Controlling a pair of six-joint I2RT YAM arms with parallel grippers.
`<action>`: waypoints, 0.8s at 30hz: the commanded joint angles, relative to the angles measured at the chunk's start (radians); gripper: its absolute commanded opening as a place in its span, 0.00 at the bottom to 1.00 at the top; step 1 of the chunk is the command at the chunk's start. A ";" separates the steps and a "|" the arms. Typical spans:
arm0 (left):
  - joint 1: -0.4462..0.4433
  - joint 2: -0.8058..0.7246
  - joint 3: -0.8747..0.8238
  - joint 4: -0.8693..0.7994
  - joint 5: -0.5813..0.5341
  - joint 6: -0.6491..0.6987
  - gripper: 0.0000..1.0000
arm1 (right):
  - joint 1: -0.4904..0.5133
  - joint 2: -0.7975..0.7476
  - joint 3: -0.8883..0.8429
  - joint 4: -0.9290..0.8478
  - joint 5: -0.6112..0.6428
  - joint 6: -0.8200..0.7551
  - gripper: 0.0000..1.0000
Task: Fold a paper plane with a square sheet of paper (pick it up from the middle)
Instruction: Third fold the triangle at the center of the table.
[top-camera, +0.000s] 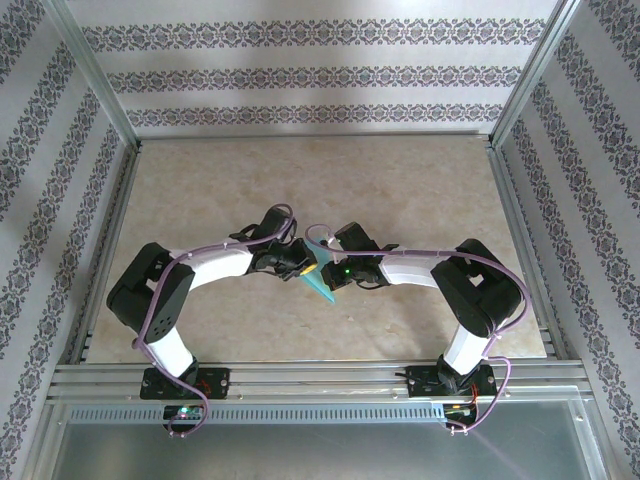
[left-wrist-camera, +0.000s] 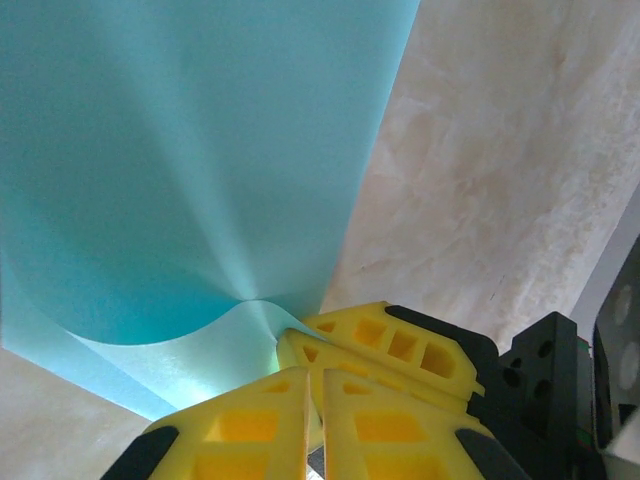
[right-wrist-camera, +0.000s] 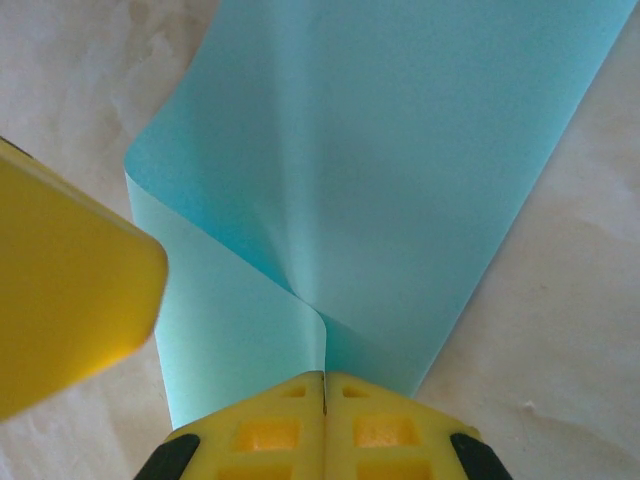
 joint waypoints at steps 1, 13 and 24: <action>-0.020 0.009 -0.019 0.050 -0.043 -0.061 0.11 | -0.007 0.024 -0.011 -0.022 0.022 0.009 0.00; -0.039 0.036 -0.030 0.040 -0.035 -0.039 0.10 | -0.009 0.030 -0.011 -0.026 0.023 0.011 0.00; -0.040 0.042 -0.045 0.015 -0.055 -0.039 0.10 | -0.014 0.035 -0.009 -0.032 0.027 0.016 0.00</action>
